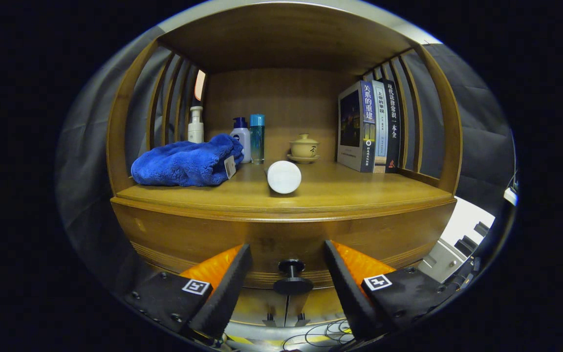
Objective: Pull open the drawer, take out the items inside it, and place them on the countertop above the cabinet.
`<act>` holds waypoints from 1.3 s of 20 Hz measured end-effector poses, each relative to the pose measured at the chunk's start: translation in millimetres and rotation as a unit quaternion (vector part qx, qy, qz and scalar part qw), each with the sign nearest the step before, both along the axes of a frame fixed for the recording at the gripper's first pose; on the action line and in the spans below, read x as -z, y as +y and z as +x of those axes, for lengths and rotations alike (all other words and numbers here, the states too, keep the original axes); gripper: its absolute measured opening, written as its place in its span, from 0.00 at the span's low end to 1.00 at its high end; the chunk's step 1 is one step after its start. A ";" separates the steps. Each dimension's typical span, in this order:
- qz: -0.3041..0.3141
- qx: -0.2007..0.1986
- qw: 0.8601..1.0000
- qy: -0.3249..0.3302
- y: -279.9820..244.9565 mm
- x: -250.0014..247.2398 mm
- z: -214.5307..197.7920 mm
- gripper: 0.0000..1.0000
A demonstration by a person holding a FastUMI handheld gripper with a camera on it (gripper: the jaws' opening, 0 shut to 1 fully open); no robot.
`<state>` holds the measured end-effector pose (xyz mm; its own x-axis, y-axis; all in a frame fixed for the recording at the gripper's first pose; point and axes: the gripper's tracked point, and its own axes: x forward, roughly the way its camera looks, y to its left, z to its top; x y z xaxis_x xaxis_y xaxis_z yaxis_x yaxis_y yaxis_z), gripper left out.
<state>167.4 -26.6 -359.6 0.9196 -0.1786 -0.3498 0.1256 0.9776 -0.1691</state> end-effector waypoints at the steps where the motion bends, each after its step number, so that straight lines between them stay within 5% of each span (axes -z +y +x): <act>1: 0.000 0.000 1.000 0.000 -0.3 -0.3 1.0 0.99; 10: 0.046 -0.002 0.999 -0.003 12.9 -26.1 -26.0 0.98; 26: 0.044 -0.101 0.988 -0.111 51.3 -259.7 -131.2 0.98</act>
<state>36.3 24.6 -99.9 0.9891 0.0380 -0.1421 -0.0487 0.9962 -0.0725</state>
